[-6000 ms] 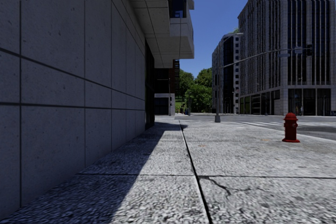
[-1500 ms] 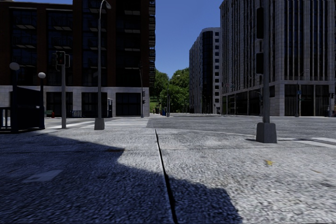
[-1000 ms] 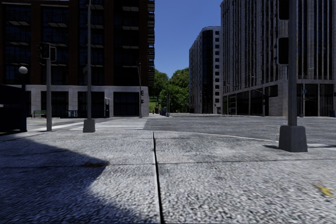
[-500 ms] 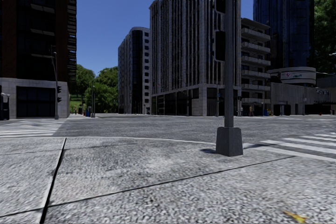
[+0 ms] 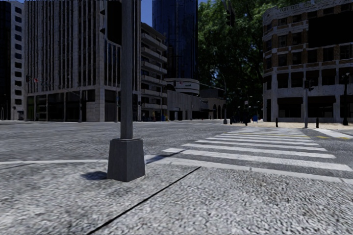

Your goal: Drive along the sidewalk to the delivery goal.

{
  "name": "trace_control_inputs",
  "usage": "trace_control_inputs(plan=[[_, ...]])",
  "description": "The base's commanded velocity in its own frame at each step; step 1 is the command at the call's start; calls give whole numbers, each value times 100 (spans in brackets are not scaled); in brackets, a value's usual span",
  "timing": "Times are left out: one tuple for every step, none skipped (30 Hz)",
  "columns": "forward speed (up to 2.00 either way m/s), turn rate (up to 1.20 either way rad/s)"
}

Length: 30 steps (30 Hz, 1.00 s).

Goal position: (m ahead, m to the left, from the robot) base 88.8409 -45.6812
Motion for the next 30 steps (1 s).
trace_control_inputs(plan=[[200, -116], [200, -116], [200, -112], [200, -59], [200, -59], [200, 0], [200, 0], [200, 0], [200, 0], [200, 0], [200, 0], [200, 0], [200, 0], [200, 0], [200, 0], [200, 0], [200, 0], [200, 0], [200, 0], [200, 0], [200, 4], [200, 52], [200, 98], [200, 120], [200, 120], [200, 71], [200, 71], [200, 0], [200, 0], [200, 0]])
